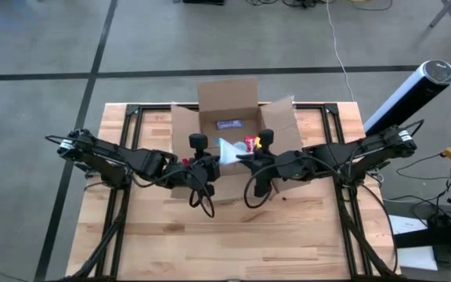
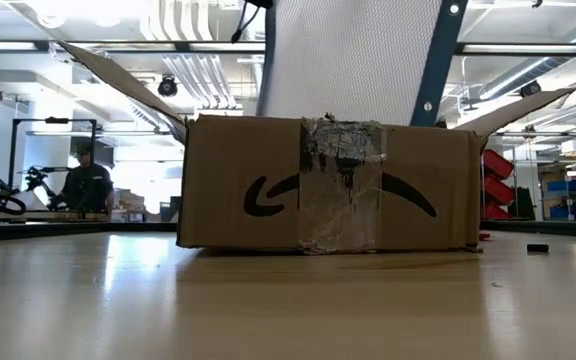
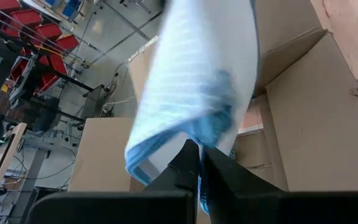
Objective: Unpack boxes
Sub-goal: Open the transparent blue transparent zip bag
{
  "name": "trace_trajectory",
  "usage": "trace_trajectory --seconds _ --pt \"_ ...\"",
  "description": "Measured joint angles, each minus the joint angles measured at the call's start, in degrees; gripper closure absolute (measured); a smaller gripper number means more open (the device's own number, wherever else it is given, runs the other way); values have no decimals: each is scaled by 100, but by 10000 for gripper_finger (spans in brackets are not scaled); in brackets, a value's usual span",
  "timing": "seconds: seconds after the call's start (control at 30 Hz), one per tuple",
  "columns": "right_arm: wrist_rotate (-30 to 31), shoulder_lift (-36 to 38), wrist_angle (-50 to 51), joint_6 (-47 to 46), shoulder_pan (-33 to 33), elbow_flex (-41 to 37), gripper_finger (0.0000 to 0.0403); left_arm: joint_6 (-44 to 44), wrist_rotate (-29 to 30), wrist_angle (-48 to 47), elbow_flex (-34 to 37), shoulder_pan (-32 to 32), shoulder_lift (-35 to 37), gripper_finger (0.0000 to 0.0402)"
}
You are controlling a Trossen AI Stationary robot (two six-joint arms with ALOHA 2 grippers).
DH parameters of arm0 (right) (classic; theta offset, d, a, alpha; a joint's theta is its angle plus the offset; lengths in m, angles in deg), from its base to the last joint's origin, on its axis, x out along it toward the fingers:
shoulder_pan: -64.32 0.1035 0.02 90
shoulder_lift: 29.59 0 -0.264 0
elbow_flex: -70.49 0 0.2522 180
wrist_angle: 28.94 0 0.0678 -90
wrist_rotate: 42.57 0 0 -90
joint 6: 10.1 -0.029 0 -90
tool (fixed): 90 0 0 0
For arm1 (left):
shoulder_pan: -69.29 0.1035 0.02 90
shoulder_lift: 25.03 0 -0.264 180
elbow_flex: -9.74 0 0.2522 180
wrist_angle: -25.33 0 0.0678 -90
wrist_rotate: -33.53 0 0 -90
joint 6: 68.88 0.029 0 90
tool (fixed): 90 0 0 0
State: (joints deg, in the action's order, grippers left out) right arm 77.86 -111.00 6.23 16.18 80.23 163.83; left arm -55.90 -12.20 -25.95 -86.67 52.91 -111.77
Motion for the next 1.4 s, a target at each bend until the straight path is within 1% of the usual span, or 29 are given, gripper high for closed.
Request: trace_trajectory --seconds 0.07,0.17,0.23,0.4,0.53,0.63,0.7,0.83,0.93,1.0,1.17,1.4 --pt "-216 0 -6 -56 -1 1 400 9 0 10 0 13 0 401" --pt "-280 0 22 -95 -1 1 384 21 4 43 0 39 0 401" --pt "-300 0 26 -136 9 1 366 25 14 45 0 45 0 401" --pt "-375 -4 27 -233 75 1 305 45 35 52 0 59 0 401" --pt "-369 -4 -145 -234 128 1 261 45 35 99 0 79 0 401" --pt "-358 -4 -282 -231 137 1 239 97 35 177 0 79 0 401" --pt "-344 -31 -374 -247 135 3 232 152 35 255 0 79 0 401" --pt "-343 -176 -575 -269 109 7 230 326 23 536 0 77 0 401" --pt "-339 -352 -730 -139 72 7 237 488 7 761 0 77 0 401" --pt "-312 -455 -843 -73 39 7 243 519 -103 795 0 79 0 401" --pt "237 -587 -1076 287 23 7 258 506 -144 776 0 86 -2 401" --pt "317 -588 -1272 333 4 7 283 500 -194 767 0 81 -11 401"
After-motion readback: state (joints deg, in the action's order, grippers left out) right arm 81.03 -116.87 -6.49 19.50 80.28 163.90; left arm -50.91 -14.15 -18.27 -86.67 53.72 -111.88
